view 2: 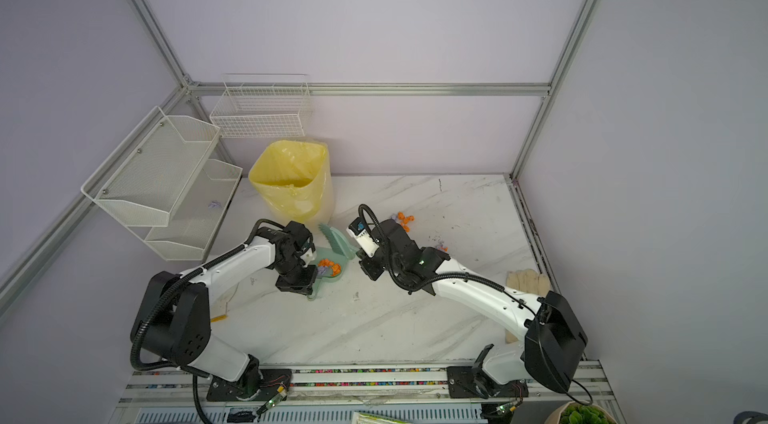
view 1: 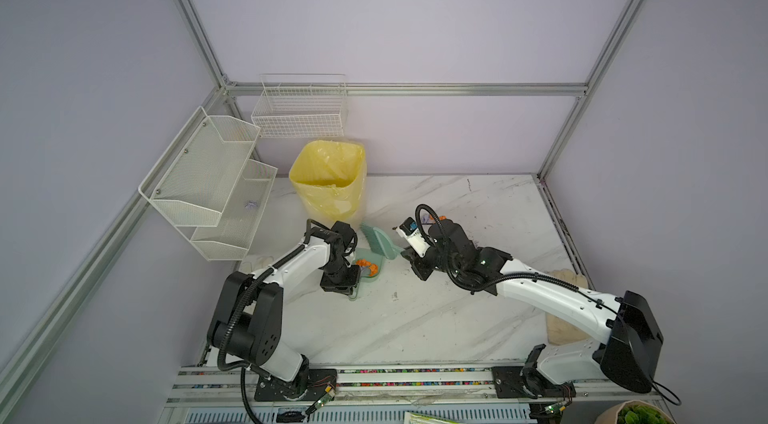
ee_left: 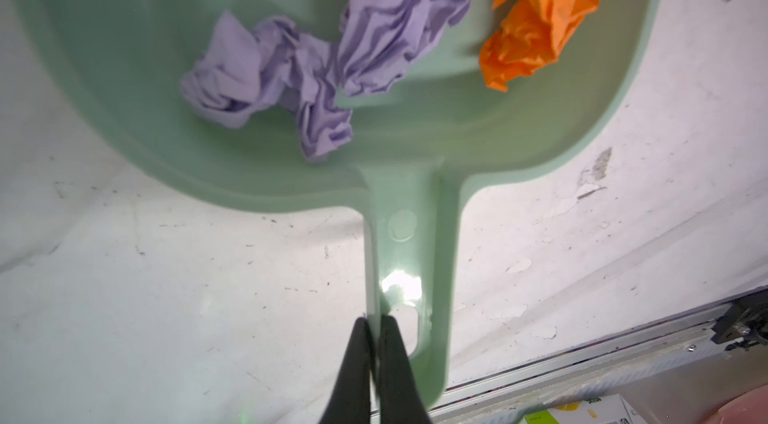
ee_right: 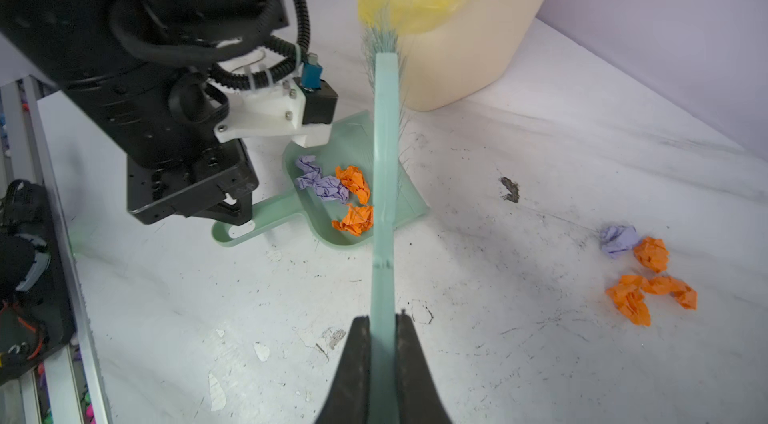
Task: Sweep away the paper scraps from the table
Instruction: 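Lift the filled dustpan toward the bin with the left gripper while the right withdraws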
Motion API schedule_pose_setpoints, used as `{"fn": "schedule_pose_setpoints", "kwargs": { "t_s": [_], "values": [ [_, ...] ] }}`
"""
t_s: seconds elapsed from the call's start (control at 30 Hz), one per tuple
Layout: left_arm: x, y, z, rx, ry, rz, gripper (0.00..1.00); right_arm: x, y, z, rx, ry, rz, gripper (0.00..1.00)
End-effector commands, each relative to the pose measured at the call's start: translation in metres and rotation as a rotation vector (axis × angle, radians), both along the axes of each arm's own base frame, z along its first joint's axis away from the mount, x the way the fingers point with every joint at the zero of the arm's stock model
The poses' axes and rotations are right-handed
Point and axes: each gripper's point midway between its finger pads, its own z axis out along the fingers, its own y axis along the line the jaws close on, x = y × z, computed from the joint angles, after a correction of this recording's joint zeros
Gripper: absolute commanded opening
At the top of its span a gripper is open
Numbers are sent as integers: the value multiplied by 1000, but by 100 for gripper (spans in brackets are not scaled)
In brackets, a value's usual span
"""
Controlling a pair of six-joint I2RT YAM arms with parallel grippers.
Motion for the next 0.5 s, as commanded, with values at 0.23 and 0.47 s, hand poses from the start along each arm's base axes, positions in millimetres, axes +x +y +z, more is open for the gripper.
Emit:
{"fn": "schedule_pose_setpoints", "kwargs": {
  "t_s": [0.23,0.47],
  "values": [
    [17,-27,80,-130,-257,-22,0,42,-49,6,190,117,-368,0],
    [13,-24,107,-111,-316,-24,0,36,-61,16,252,136,-424,0]
  ]
}}
